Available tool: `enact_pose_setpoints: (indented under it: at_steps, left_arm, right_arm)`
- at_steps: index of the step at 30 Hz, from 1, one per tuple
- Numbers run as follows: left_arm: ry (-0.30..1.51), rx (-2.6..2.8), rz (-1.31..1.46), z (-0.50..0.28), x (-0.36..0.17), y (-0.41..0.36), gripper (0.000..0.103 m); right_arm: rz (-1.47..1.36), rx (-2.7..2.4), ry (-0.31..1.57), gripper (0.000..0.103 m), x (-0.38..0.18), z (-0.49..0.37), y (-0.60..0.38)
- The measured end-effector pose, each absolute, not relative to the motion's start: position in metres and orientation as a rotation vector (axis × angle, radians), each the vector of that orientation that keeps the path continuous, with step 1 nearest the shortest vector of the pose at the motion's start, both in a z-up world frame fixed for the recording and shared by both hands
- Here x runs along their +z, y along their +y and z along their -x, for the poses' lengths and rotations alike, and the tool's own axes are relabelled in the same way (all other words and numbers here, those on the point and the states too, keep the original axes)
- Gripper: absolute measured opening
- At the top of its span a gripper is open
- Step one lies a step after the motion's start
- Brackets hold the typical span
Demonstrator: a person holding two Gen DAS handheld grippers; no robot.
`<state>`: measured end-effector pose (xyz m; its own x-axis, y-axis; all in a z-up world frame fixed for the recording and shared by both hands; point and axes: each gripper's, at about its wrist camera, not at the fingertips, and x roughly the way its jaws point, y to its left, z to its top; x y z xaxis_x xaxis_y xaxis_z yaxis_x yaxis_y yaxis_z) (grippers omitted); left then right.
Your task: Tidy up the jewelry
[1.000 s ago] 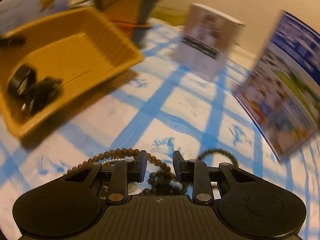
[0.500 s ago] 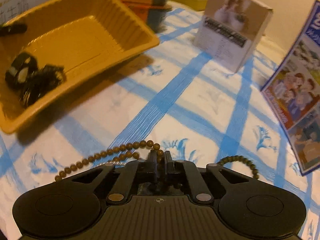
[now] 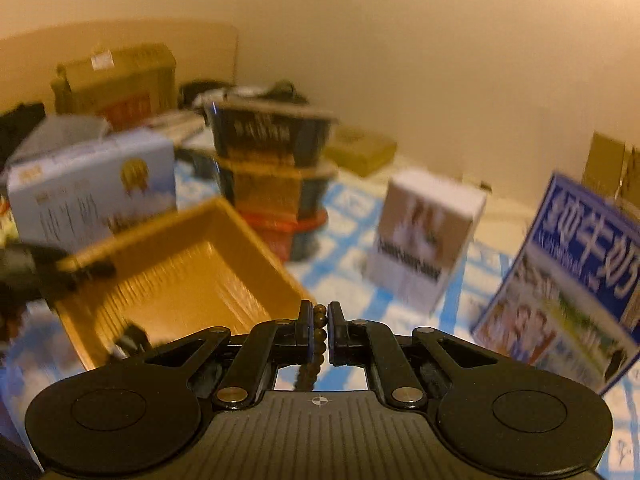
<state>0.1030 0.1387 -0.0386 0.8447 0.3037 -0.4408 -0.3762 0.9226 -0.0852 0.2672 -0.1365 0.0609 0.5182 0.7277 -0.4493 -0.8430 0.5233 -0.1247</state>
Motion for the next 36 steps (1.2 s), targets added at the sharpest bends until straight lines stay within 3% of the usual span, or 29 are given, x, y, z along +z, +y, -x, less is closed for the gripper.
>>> enact_pose_setpoints:
  at_steps: [22,25,30,33,36]
  left_arm:
    - [0.423,0.351,0.189,-0.101,-0.037,0.139,0.007]
    - [0.418,0.355,0.198,-0.101,-0.037,0.138,0.007]
    - [0.412,0.35,0.199,-0.102,-0.035,0.138,0.007]
    - [0.413,0.344,0.195,-0.102,-0.034,0.138,0.008]
    - [0.414,0.342,0.19,-0.101,-0.034,0.137,0.008]
  right_arm:
    - [0.185,0.845,-0.038,0.006,0.196,-0.208,-0.172]
    - [0.231,0.862,0.112,0.006,0.18,-0.221,-0.161]
    - [0.331,0.866,0.39,0.006,0.105,-0.247,-0.131]
    - [0.302,0.839,0.369,0.006,0.097,-0.26,-0.13]
    - [0.196,0.828,0.228,0.006,0.134,-0.256,-0.148]
